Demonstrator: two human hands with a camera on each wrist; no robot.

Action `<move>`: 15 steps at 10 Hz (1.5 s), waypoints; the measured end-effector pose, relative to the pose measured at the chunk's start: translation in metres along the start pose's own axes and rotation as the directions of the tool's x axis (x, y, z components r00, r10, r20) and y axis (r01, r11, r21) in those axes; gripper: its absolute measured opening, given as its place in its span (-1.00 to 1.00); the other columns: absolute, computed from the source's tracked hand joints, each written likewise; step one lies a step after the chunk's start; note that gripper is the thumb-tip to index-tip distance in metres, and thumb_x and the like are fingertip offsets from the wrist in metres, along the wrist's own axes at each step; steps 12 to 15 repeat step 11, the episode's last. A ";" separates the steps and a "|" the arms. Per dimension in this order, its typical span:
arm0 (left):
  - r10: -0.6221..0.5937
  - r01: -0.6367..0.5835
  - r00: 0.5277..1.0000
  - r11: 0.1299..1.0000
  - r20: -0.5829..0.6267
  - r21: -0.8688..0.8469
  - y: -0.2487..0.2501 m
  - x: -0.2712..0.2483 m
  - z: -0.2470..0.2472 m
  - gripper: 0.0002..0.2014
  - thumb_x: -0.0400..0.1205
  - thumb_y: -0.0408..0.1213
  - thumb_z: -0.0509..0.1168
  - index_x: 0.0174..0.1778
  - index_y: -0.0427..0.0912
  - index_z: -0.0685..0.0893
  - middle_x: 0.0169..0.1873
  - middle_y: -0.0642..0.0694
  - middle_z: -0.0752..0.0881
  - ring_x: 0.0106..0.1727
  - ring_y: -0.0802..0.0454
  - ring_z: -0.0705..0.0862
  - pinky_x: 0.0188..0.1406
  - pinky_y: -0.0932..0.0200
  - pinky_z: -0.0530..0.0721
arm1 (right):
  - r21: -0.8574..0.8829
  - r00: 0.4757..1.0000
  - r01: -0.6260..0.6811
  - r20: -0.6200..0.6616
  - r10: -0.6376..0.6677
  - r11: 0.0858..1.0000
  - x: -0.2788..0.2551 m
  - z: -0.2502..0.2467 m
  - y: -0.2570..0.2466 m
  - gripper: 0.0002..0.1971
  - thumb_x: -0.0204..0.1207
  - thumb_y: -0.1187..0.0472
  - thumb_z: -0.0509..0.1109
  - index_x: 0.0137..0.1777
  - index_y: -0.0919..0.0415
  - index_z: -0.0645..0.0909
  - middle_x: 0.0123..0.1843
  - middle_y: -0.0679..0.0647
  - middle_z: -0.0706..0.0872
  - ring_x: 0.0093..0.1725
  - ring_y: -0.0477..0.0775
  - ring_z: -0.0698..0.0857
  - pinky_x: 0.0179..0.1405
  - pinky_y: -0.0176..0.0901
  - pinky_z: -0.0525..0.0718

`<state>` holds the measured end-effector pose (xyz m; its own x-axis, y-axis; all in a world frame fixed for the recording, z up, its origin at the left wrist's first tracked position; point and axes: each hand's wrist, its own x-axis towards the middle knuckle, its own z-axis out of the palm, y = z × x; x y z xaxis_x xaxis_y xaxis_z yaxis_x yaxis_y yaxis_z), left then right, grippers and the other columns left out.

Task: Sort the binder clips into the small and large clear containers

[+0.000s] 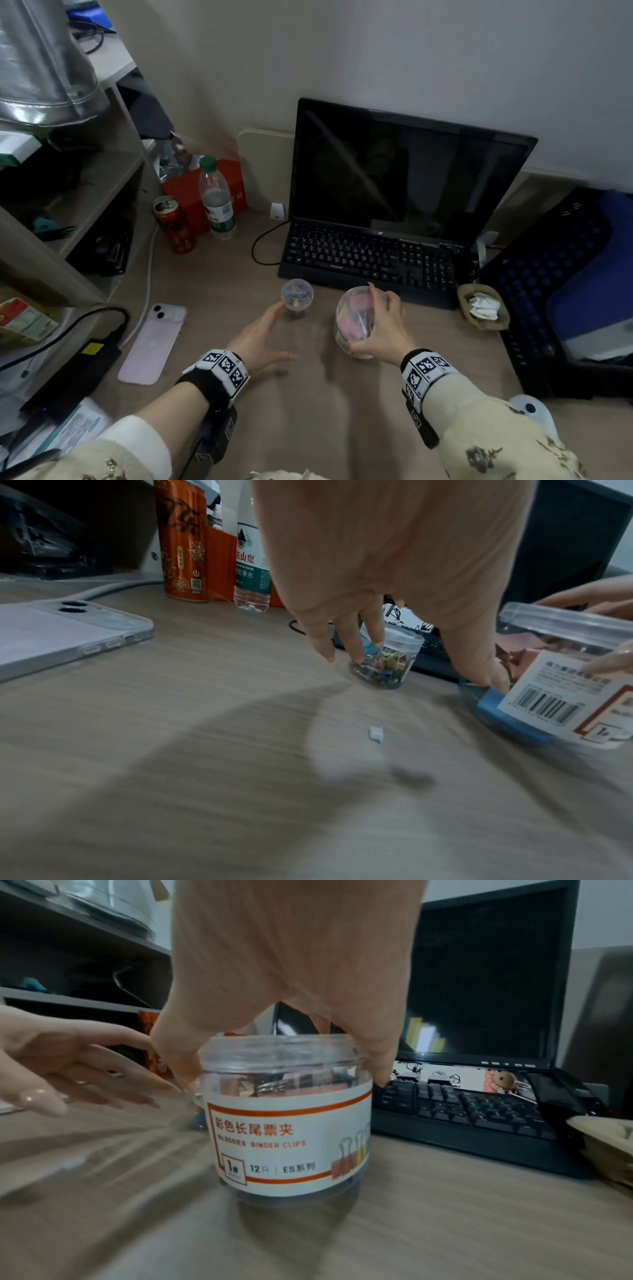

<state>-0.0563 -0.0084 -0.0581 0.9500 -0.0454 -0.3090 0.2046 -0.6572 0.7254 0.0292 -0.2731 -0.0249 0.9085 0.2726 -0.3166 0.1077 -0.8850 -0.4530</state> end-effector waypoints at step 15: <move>0.125 -0.115 0.977 0.991 -0.171 0.071 0.046 0.012 -0.058 -0.35 0.62 0.00 0.28 0.59 0.18 0.14 0.48 0.09 0.49 0.48 0.10 0.48 0.44 -0.02 0.49 | 0.093 0.977 0.102 -0.195 -0.082 0.990 -0.023 -0.057 -0.022 -0.03 0.35 -0.32 0.46 0.65 -0.26 -0.05 0.71 -0.07 -0.14 0.67 0.17 -0.05 0.65 0.17 0.00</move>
